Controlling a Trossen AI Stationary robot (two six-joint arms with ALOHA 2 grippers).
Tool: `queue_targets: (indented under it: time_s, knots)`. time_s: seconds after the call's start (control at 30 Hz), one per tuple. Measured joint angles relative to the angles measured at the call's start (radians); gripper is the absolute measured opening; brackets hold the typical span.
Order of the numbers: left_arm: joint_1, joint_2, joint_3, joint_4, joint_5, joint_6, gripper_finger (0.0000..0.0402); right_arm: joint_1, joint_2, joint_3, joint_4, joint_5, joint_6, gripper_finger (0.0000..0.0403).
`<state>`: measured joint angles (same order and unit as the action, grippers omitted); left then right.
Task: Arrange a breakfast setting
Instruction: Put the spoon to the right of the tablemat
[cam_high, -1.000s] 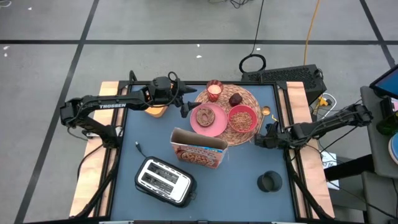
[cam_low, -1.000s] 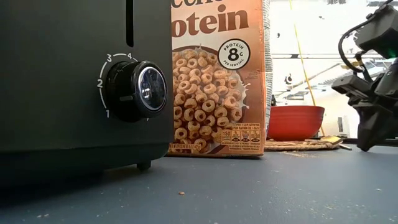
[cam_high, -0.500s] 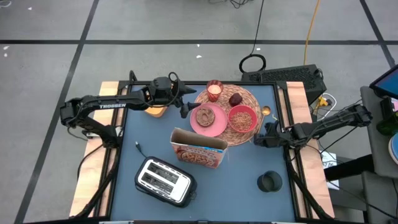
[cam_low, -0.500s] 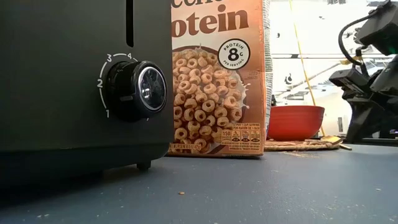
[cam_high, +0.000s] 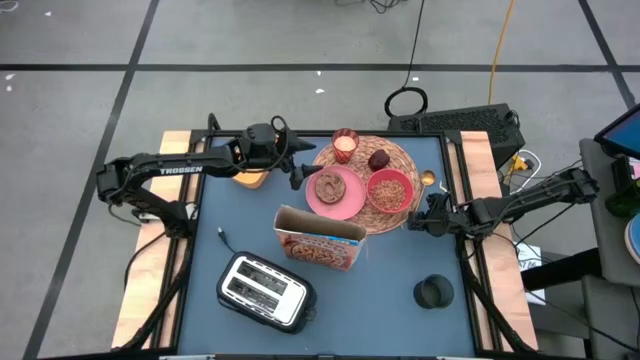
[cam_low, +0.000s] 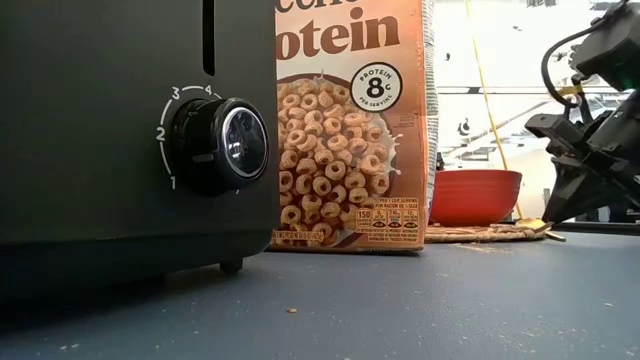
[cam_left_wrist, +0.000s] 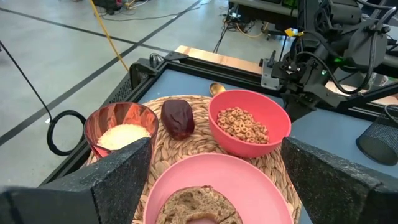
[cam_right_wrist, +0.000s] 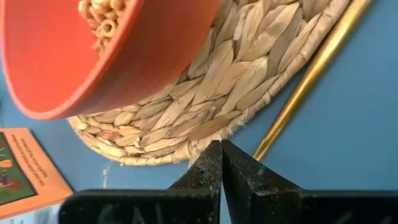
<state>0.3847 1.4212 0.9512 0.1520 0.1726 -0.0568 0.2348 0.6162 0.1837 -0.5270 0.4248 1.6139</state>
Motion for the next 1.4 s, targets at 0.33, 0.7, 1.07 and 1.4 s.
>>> queue_targets:
  time_s: [0.33, 0.7, 1.07, 1.4]
  knots:
    - [0.0, 0.0, 0.0, 0.0, 0.0, 0.0, 0.0363, 0.0, 0.073, 0.0, 0.0, -0.007, 0.012, 0.0001]
    - [0.0, 0.0, 0.0, 0.0, 0.0, 0.0, 0.0363, 0.0, 0.065, 0.0, -0.033, -0.151, 0.024, 0.0]
    - [0.0, 0.0, 0.0, 0.0, 0.0, 0.0, 0.0363, 0.0, 0.019, 0.0, -0.119, -0.172, 0.087, 0.0]
    - [0.0, 0.0, 0.0, -0.002, 0.0, 0.0, 0.0363, 0.0, -0.018, 0.047, -0.202, -0.119, 0.1, 0.0]
